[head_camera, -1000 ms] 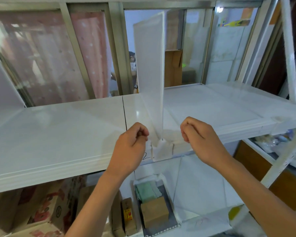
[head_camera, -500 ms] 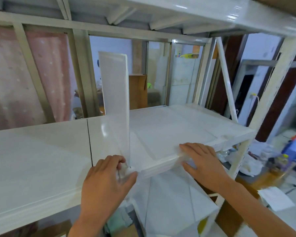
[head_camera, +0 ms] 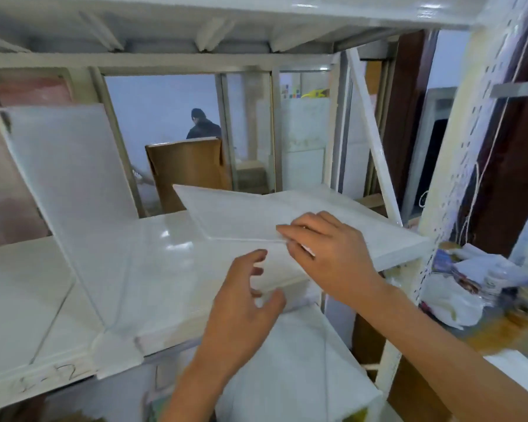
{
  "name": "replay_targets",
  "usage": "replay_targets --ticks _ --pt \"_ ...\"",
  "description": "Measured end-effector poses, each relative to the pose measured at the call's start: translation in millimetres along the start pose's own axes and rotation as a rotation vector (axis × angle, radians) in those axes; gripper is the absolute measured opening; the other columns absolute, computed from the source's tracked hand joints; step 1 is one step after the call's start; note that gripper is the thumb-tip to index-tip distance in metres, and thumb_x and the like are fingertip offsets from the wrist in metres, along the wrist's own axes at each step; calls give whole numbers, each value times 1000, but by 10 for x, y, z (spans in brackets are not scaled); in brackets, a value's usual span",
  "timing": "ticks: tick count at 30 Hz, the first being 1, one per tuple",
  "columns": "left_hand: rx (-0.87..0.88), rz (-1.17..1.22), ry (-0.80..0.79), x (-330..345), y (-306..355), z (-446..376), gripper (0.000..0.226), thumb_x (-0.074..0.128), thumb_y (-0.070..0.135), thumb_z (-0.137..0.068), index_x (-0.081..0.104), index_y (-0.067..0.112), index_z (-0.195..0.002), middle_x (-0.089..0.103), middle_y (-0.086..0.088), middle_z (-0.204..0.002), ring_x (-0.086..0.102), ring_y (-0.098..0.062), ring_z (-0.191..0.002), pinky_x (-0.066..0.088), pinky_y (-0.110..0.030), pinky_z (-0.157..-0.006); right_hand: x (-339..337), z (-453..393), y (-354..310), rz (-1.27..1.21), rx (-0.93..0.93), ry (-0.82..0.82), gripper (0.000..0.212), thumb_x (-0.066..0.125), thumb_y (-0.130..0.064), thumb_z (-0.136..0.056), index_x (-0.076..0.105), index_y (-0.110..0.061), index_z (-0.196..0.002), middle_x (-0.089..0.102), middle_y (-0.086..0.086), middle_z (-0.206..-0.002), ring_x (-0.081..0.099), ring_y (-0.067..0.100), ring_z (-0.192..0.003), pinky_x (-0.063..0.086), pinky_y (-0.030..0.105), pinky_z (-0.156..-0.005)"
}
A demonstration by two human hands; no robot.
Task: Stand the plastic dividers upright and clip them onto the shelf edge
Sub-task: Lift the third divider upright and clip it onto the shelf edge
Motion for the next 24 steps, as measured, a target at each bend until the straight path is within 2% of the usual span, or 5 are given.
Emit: replay_targets --ticks 4,10,13,17,24 --pt "-39 26 -108 788 243 -561 75 78 42 -84 38 36 -147 48 16 -146 51 -7 -129 50 -38 -106 -185 -230 399 -150 128 14 26 59 -28 -95 73 -25 -117 70 -7 -100 64 11 -84 56 36 -63" --pt "70 22 -28 1145 570 -955 78 76 54 -82 37 35 -147 52 11 -145 64 -15 -113 58 -42 -94 -348 -463 888 -297 215 15 22 61 -28 -93 70 -24 -113 69 -3 -91 64 9 -74 55 20 -67" --pt "58 -88 47 1152 684 -1033 69 69 60 -85 45 30 -142 62 7 -128 71 -13 -89 61 -39 -84 -370 -520 1078 -340 291 -4 22 58 -32 -94 68 -24 -112 68 -7 -92 64 7 -78 50 13 -66" --pt "67 -197 58 1129 761 -1154 49 64 49 -93 56 24 -134 66 12 -76 66 -8 -68 49 -17 -64 -222 -426 1331 -457 427 -150 39 55 -47 -95 57 -29 -130 62 -13 -87 65 7 -78 57 29 -71" --pt "122 -196 -17 1359 707 -1268 22 65 36 -96 63 20 -110 67 6 -79 65 -11 -70 51 -22 -63 81 -150 1542 -264 433 -477 55 41 -47 -100 18 -42 -150 66 -3 -78 67 13 -68 59 35 -68"
Point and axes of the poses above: each hand's wrist, its own z-axis away from the middle knuckle, its own x-axis out of the palm, y = z × x, the point moved 9 cm from there along -z, towards the middle knuckle
